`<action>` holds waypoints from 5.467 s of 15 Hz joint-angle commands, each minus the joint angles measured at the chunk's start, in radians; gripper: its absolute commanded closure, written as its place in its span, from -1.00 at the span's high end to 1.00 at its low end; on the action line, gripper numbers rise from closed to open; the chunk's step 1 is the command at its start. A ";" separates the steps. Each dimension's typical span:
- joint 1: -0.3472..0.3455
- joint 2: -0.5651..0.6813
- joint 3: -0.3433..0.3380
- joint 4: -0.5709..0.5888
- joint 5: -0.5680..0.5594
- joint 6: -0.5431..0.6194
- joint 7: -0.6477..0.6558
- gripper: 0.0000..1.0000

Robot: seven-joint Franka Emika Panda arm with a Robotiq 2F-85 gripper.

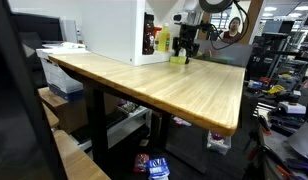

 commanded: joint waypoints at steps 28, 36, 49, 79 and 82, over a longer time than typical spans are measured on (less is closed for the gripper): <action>-0.010 -0.202 0.016 0.110 -0.028 -0.525 0.870 -0.85; -0.030 -0.237 -0.012 0.116 -0.024 -0.546 1.011 -0.85; -0.063 -0.261 -0.065 0.112 -0.029 -0.581 0.987 -0.85; -0.190 -0.175 -0.201 0.223 -0.027 -0.495 1.023 -0.85; -0.194 -0.153 -0.194 0.263 -0.037 -0.536 1.071 -0.85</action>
